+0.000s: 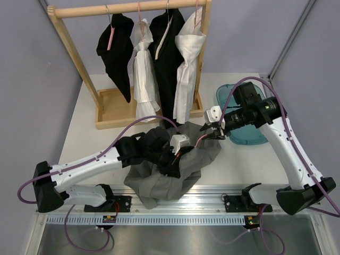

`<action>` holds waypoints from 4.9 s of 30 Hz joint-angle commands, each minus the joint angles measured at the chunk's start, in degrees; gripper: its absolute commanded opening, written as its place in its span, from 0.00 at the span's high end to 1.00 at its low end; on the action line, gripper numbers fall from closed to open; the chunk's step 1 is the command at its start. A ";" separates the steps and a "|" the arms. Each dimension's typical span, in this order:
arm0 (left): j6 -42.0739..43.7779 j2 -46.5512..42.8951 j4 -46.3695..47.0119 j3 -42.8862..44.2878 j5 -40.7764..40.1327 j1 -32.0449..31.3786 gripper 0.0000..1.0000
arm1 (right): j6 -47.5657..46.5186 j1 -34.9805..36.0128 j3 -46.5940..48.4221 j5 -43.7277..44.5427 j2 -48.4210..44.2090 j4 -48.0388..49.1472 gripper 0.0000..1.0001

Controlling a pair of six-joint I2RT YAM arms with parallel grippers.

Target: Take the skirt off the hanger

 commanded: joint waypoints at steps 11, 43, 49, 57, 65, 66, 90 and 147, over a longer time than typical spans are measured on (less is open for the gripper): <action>4.51 2.33 2.35 5.00 -0.08 1.05 1.00 | -4.94 4.85 0.54 0.39 -2.76 -9.68 0.61; 3.54 1.54 6.13 4.03 2.22 3.07 0.93 | 6.04 7.67 -2.28 10.77 -6.72 6.13 1.00; 5.74 -0.73 2.71 5.18 -4.09 3.07 0.42 | 12.54 7.67 -3.50 16.12 -8.82 12.98 1.00; 15.75 -9.09 -1.78 3.95 -9.47 3.95 0.13 | 11.15 5.21 -4.82 18.06 -12.61 12.74 1.00; 17.52 -11.20 -7.85 6.49 -30.03 4.74 0.08 | 10.87 5.21 -5.43 21.57 -13.31 10.45 1.00; 17.08 -12.68 -7.50 6.67 -31.35 4.74 0.07 | 11.31 5.21 -6.39 21.84 -13.40 10.71 1.00; 1.08 -20.27 0.32 -9.59 -38.82 4.83 0.05 | 16.59 -3.58 -5.18 19.21 -12.17 11.68 1.00; -24.60 -37.40 -26.33 -7.47 -60.82 18.63 1.00 | 20.20 -20.01 -12.03 13.05 -15.07 13.79 1.00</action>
